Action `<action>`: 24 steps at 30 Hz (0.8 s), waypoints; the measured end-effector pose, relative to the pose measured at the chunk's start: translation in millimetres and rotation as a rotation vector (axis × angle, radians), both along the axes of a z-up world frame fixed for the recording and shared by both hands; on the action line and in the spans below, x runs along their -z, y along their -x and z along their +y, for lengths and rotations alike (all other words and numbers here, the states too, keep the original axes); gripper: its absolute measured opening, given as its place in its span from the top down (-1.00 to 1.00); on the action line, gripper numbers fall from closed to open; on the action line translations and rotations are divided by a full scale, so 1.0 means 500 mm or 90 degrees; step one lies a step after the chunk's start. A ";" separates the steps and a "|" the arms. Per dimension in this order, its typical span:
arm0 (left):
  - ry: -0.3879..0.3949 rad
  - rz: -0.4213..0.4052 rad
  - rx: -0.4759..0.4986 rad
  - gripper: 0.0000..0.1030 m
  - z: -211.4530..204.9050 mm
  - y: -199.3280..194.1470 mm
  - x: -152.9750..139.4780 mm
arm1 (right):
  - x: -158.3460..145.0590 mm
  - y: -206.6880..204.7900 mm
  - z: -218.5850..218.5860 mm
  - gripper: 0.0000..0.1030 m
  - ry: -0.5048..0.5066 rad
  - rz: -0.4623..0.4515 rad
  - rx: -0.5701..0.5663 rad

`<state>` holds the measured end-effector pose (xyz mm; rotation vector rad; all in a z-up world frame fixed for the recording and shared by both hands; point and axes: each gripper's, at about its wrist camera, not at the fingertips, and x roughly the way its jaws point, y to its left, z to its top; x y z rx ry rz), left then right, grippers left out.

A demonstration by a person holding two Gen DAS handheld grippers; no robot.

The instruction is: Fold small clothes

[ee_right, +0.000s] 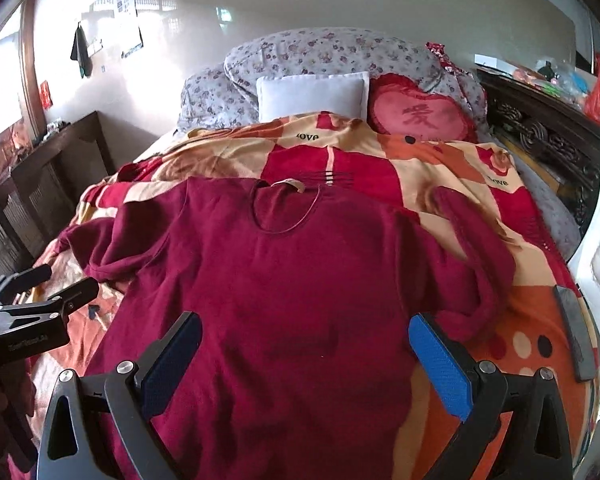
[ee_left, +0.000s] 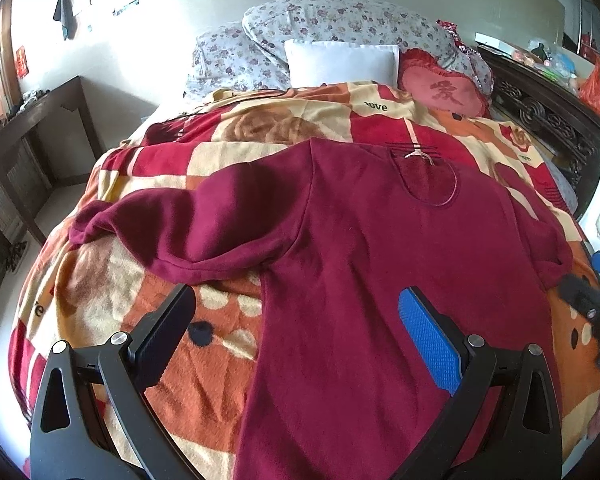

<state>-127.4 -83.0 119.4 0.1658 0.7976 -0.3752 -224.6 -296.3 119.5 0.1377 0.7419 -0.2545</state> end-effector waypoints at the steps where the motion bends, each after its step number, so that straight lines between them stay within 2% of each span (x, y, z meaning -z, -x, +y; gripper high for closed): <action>1: 0.001 0.001 0.001 -0.98 -0.002 -0.002 0.001 | 0.004 -0.007 0.008 -0.99 0.012 0.004 0.002; 5: 0.006 0.008 0.006 -0.98 -0.013 -0.007 0.005 | 0.008 -0.021 0.022 -0.99 0.031 0.011 0.002; 24: 0.003 0.018 0.008 -0.98 -0.023 -0.022 0.028 | 0.035 -0.073 0.031 -0.99 0.010 0.027 0.031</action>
